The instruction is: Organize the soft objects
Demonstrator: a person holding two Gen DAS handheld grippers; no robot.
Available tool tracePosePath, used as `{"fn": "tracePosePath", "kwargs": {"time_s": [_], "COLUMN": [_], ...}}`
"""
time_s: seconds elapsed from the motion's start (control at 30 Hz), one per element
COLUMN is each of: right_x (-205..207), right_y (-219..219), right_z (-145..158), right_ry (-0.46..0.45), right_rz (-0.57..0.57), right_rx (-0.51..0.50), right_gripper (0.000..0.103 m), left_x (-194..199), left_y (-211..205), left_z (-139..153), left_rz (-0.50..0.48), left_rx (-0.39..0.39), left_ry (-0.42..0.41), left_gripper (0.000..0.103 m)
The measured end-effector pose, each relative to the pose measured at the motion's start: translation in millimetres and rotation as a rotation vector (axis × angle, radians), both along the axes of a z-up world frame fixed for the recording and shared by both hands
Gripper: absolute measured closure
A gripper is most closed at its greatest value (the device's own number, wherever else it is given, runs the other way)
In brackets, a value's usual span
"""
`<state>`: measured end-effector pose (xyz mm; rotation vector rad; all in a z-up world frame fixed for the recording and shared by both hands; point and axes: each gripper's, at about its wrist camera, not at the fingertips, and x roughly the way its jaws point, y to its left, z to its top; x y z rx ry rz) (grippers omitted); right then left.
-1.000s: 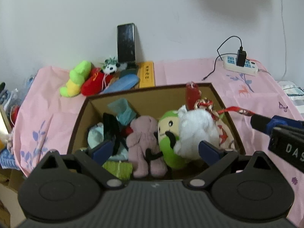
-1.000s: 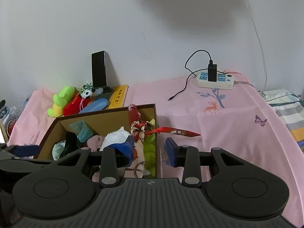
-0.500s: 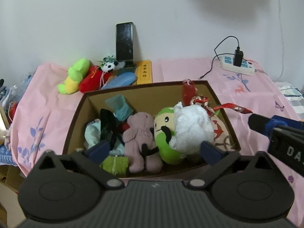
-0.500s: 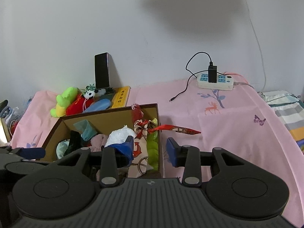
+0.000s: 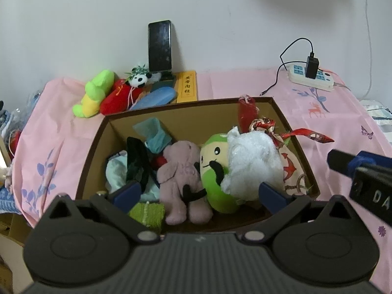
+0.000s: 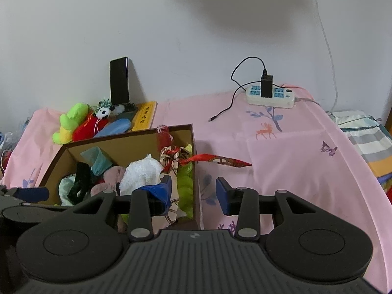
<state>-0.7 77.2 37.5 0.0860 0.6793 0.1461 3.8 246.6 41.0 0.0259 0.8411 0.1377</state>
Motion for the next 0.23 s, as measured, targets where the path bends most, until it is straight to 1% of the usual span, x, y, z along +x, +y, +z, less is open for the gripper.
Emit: {"fn": "tracePosePath", "kwargs": {"time_s": [0.07, 0.13, 0.23], "right_x": [1.2, 2.0, 1.8], "right_y": [-0.6, -2.5, -7.1], "right_z": [0.0, -0.3, 0.2], "right_ry": [-0.002, -0.007, -0.017], "right_rz": [-0.001, -0.006, -0.018], "right_rx": [0.002, 0.01, 0.018], "right_gripper": [0.08, 0.08, 0.08], "left_x": [1.4, 2.6, 0.7], "left_y": [-0.8, -0.9, -4.7], "left_z": [-1.0, -1.7, 0.1], "left_rz": [-0.005, -0.017, -0.029], "left_rx": [-0.003, -0.022, -0.014], "left_ry": [-0.003, -0.009, -0.046], "left_gripper": [0.001, 0.001, 0.002]}}
